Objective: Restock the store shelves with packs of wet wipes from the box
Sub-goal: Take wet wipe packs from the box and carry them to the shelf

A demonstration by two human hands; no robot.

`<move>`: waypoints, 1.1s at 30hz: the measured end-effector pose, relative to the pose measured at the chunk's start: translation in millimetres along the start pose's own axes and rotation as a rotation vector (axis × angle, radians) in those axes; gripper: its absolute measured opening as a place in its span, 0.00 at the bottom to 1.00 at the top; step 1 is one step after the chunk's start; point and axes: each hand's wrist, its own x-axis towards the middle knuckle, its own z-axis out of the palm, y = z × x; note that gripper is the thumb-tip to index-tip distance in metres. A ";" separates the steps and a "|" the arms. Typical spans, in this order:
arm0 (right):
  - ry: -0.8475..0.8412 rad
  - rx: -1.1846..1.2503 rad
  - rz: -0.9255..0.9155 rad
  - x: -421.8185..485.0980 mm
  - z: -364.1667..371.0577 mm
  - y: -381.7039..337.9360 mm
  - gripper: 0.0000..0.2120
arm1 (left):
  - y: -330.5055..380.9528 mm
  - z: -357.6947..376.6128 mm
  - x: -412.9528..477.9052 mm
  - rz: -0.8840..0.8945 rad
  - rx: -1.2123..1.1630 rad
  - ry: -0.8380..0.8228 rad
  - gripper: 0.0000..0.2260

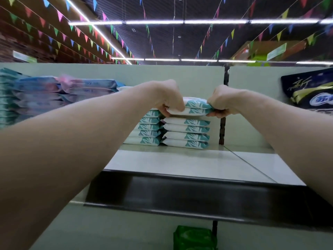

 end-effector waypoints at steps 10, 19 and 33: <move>-0.320 0.035 0.007 7.5 -17.5 8.5 0.23 | 2.4 0.7 9.4 -0.026 0.116 0.014 0.14; -0.291 -0.105 -0.136 5.1 -12.3 6.9 0.15 | -4.6 -6.4 14.1 0.039 0.489 0.096 0.14; -0.215 -0.159 -0.207 3.4 -9.7 6.5 0.17 | -7.4 -19.6 17.6 0.089 0.648 -0.024 0.14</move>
